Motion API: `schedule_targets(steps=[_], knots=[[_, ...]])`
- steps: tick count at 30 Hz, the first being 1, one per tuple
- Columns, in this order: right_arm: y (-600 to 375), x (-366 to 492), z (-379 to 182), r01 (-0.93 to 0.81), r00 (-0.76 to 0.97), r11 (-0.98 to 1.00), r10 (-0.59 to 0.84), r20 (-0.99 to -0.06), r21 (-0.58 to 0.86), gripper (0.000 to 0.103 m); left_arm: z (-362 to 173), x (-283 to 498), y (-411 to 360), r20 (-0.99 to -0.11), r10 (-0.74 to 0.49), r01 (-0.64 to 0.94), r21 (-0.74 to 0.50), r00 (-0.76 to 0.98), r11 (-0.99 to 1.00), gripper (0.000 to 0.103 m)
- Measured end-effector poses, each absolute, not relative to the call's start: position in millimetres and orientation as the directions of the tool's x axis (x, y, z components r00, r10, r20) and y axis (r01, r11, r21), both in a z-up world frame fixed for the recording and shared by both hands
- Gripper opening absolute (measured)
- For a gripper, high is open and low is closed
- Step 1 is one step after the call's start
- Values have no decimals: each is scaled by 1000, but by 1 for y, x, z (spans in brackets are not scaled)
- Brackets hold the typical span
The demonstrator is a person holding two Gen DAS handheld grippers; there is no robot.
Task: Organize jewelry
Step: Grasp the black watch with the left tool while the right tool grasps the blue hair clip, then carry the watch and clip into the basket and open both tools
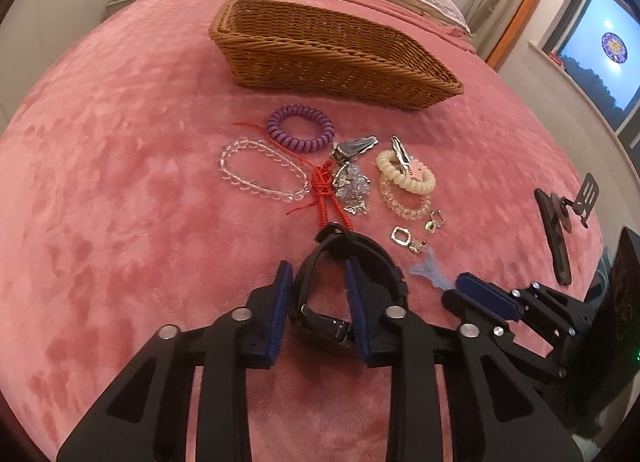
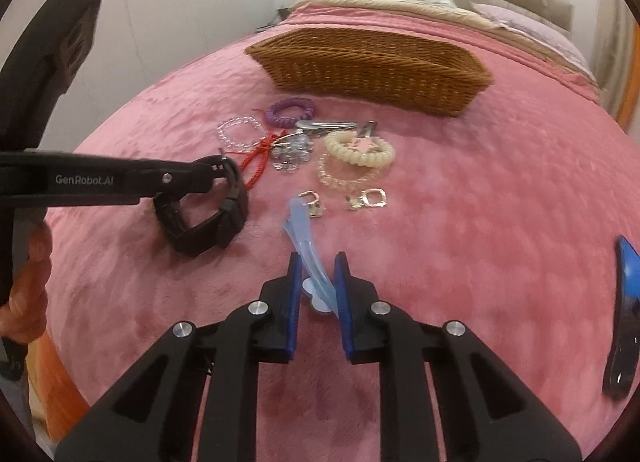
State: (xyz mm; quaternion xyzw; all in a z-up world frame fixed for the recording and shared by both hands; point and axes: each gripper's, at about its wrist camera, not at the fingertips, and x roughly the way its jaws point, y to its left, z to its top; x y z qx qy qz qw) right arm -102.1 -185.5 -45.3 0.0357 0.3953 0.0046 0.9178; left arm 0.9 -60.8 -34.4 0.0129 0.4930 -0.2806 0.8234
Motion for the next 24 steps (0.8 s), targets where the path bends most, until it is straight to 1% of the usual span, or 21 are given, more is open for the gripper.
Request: schedule_targets(steps=[1,3,5,10,15,17,24], knots=[[-186,-101,-46,51,686,997,10,-728,62,13,-34,0,-59,-823,-438,467,-247,363,849,11],[-194,-101,-46,131,680,989,-37,-733,72,13,-35,0,-54,-826,-433,448,-253,361,857,10],[-200,-99,-48,157,670,983,-35,-742,95,14,-36,0,-45,-825,-438,432,-270,357,861,7],[-201,-98,-49,151,666,981,-10,-746,122,14,-41,-3,-30,-820,-452,401,-304,351,864,6],[-203,-98,-52,126,673,982,18,-739,139,15,-49,-11,-25,-793,-476,394,-327,380,859,6],[-204,-98,-53,120,673,983,24,-739,141,15,-51,-14,-24,-783,-478,389,-327,399,861,2],[-196,-98,-50,103,688,989,9,-726,110,12,-49,-27,-16,-711,-517,394,-353,476,848,2]])
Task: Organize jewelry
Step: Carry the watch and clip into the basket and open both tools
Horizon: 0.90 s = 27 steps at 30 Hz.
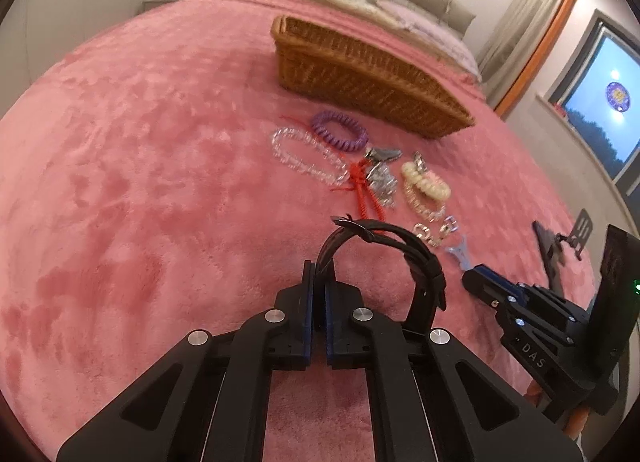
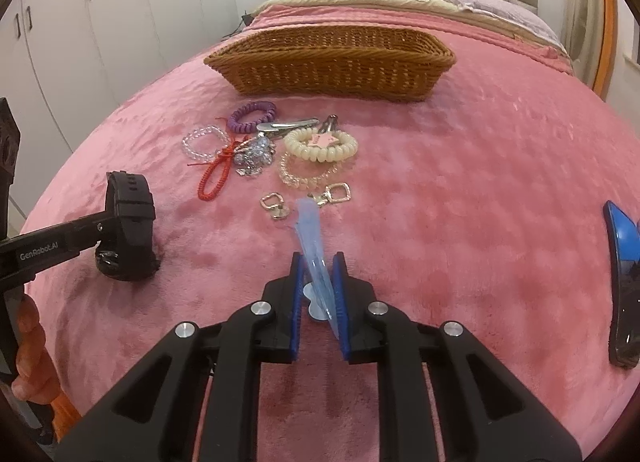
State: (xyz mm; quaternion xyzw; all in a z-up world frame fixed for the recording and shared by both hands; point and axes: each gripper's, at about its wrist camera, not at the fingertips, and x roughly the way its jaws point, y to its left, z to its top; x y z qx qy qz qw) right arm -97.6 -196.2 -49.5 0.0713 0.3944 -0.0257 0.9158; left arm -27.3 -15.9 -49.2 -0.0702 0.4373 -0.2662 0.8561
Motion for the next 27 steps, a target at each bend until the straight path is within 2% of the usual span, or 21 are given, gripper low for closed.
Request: schedule_targets(steps=[11,18,22,27], knots=[[-206,-92,15,70,798,985,38,-601,155,12,5,-20,-12,-575,-585,446,-380,572,810,2],[-231,-20,75,87,858,987,-3,-514,139,12,60,40,-38,-511,-579,473,-335,635,815,2],[-246,42,73,100,837,984,-4,-547,147,12,72,86,-62,-507,-574,471,-330,643,818,2],[-272,117,41,131,767,975,14,-642,177,12,65,142,-105,-548,-529,448,-287,648,847,2]])
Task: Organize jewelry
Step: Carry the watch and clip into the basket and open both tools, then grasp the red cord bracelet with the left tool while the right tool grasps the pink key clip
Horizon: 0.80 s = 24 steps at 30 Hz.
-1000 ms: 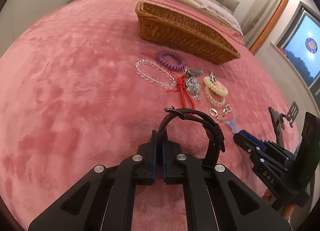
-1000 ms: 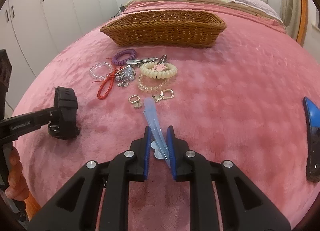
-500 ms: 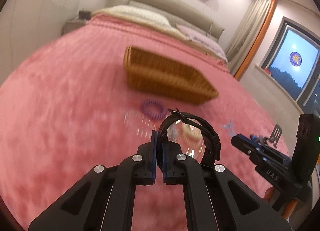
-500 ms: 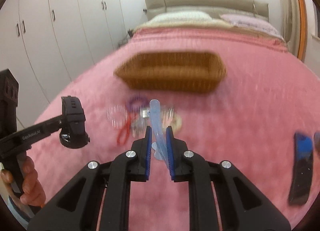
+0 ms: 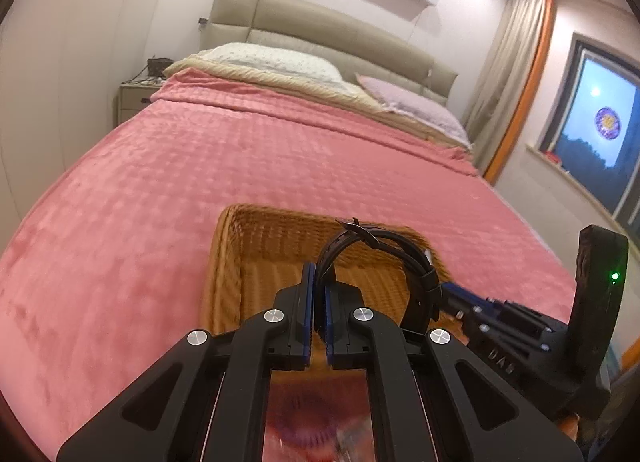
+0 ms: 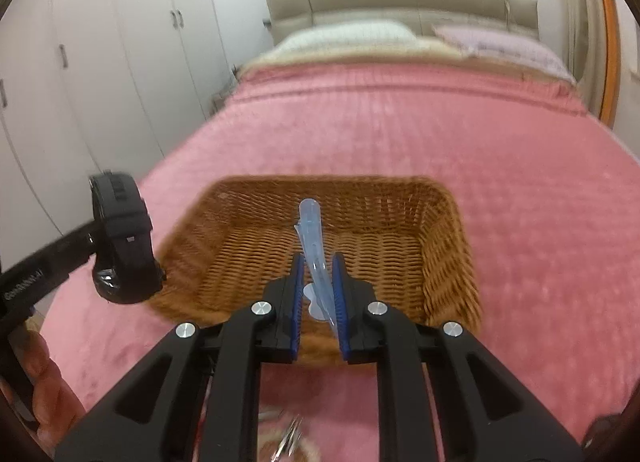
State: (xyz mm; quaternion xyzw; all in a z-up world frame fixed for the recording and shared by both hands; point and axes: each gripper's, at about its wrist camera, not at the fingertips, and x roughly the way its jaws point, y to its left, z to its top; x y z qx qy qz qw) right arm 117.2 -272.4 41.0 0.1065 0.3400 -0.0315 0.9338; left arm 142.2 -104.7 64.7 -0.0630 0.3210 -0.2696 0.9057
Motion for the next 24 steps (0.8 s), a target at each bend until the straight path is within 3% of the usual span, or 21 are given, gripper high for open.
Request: schedule_targets(steps=[12,15,17,22,24], knots=[[-300,171,-17,162,651,964,57,-757,212,12,7,193,-153,-690,-406,437,-143,600,888,5],[-302,170,-14,159,656,956,84,-750,247,13,6,193,-151,-695,-430,453,-167,576,876,22],[-306,160,-8,158,669,951,94,-738,264,17,12,189,-146,-684,-446,462,-177,577,869,40],[-304,122,20,133,721,952,99,-686,277,44,30,162,-124,-666,-503,496,-223,551,839,56],[-301,100,33,114,746,950,111,-656,291,49,36,147,-114,-658,-518,510,-229,547,829,62]])
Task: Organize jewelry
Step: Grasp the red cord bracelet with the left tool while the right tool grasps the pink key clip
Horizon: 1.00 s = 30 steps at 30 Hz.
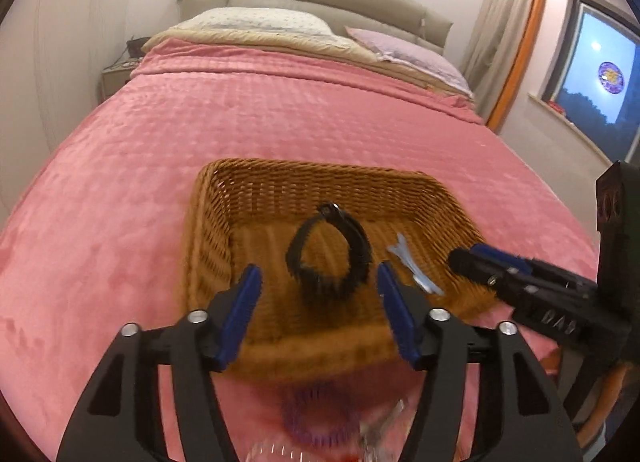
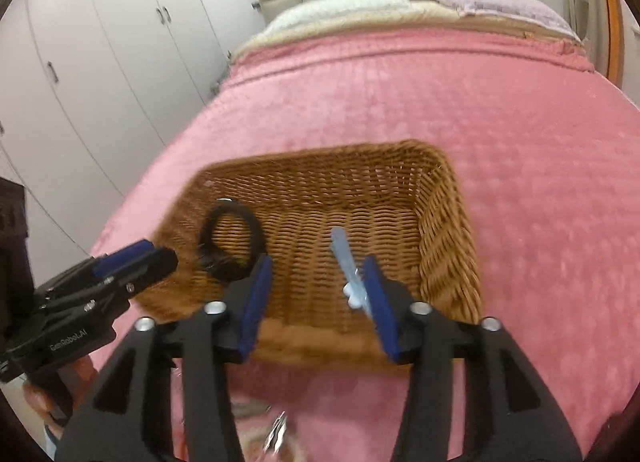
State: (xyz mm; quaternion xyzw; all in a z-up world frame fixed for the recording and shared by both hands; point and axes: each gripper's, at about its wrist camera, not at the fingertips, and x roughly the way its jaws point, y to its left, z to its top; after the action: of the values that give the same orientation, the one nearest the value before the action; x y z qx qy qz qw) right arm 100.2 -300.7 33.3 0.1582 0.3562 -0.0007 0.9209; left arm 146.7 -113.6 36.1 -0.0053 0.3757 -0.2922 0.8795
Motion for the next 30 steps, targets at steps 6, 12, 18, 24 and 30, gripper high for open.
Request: schedule_targets(steps=[6,12,18,24,30], knots=[[-273,34,60,50,801,970,104,-590,238,49,59,84,-65,-588,-560,529,-247,584,812,63],[-251,-12,45,19,822,980,97,-562,196,49,50,28,-26,-544,-603,514,-328,583,793,63],[-251,-18,-1,33,769,974,119,-628,225,47,7,6,-24,-597,-613,495,-376,517,783,61],[-252,-7,-30,28,715,958,181,-676,286,34,-35,8,-46,-672,-597,481,-386,438,787,51],[-237,6,-34,25,684,966,171,-709,257,34,-53,11,-64,-718,-541,471,-329,438,818,38]])
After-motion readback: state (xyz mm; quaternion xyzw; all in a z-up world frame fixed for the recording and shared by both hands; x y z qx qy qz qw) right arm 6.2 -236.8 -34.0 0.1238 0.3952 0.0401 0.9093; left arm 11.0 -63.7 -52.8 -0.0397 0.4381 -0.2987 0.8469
